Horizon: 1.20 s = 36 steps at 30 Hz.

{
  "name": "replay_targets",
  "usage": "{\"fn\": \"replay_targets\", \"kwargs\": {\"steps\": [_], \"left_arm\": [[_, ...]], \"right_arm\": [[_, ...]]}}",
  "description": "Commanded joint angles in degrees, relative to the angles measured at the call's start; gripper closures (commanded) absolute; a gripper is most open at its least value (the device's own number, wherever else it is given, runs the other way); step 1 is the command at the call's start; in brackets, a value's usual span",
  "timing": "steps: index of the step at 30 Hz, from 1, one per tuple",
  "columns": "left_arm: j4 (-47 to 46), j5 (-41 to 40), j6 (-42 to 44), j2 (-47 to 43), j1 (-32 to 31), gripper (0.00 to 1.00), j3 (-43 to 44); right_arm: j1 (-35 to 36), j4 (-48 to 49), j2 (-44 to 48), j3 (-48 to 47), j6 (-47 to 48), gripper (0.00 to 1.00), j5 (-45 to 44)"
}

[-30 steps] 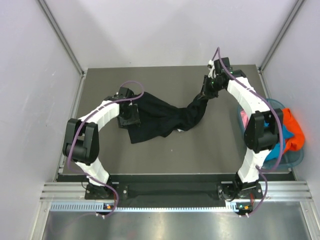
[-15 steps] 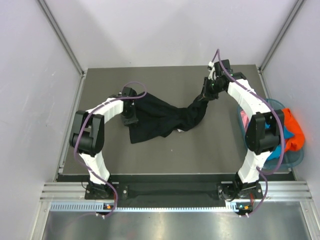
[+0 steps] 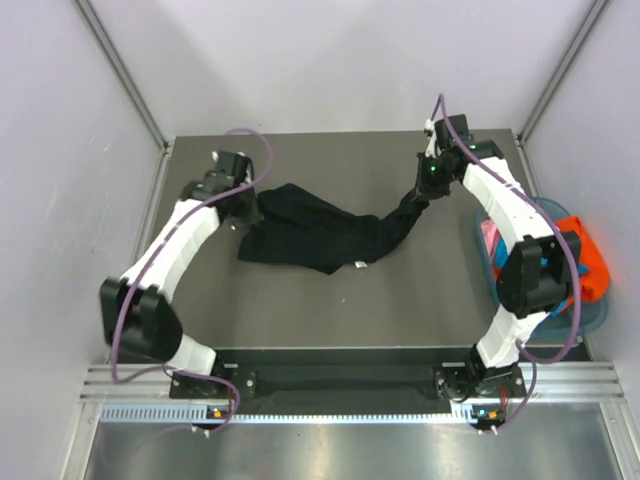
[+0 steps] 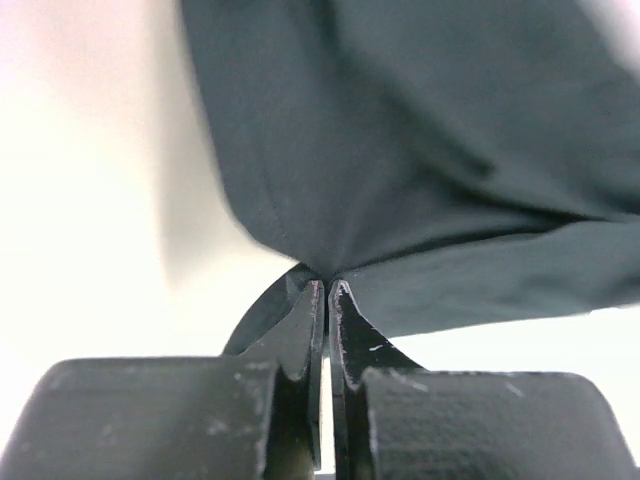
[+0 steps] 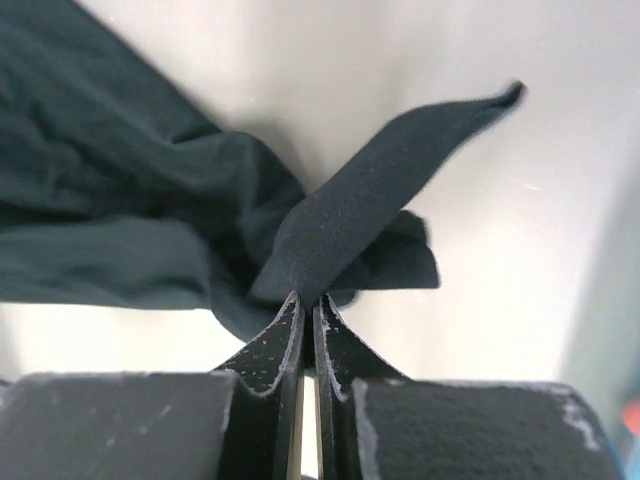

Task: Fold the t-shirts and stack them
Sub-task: Flatten the tshirt out

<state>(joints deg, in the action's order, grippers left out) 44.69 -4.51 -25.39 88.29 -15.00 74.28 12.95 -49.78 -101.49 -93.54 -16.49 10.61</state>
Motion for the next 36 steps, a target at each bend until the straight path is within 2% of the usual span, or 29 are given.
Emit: {"fn": "replay_targets", "kwargs": {"steps": [1,5,11,14,16,19,22,25,28,30,32,36], "left_arm": [[5.0,-3.5,0.0,-12.4,0.0,1.00,7.3],[6.4,-2.9,-0.4,-22.9,-0.1,1.00,14.8],[7.3,-0.9,-0.8,-30.8,0.0,1.00,27.3],[8.3,-0.4,-1.1,-31.3,0.0,1.00,34.9],[9.5,-0.1,-1.1,-29.9,0.0,1.00,39.6],[9.5,0.6,-0.4,-27.7,0.0,1.00,40.1],[9.6,-0.8,-1.7,-24.8,0.0,1.00,37.0],[8.8,-4.0,-3.6,-22.0,0.0,1.00,32.1],[8.7,-8.2,-5.5,-17.8,0.0,1.00,28.6],[6.2,-8.8,-3.7,-14.9,0.2,1.00,25.7],[4.3,-10.9,-1.9,-12.6,0.9,1.00,21.3],[2.6,-13.0,-1.3,-2.7,7.1,1.00,18.4]], "right_arm": [[-0.1,-4.5,9.6,-6.0,3.0,0.99,-8.3],[-0.2,-7.3,16.8,-11.1,3.0,1.00,-14.2],[-0.3,-4.1,35.0,-16.2,-1.8,1.00,-17.2],[-0.3,1.5,42.8,-16.2,-4.3,1.00,-16.8],[-0.3,4.0,44.8,-17.1,-5.1,1.00,-17.6],[-0.2,8.2,44.5,-19.7,-5.9,1.00,-16.4],[-0.3,14.0,41.1,-17.8,-7.4,1.00,-15.0],[-0.2,23.9,36.7,-13.4,-9.5,1.00,-11.2],[-0.1,26.8,26.9,-14.1,-11.5,1.00,-4.9],[0.4,30.7,19.0,-13.4,-11.6,1.00,0.4],[1.1,35.9,11.2,-11.8,-12.4,0.96,1.4],[1.2,32.7,-5.9,-21.0,-10.6,0.89,5.6]]}}
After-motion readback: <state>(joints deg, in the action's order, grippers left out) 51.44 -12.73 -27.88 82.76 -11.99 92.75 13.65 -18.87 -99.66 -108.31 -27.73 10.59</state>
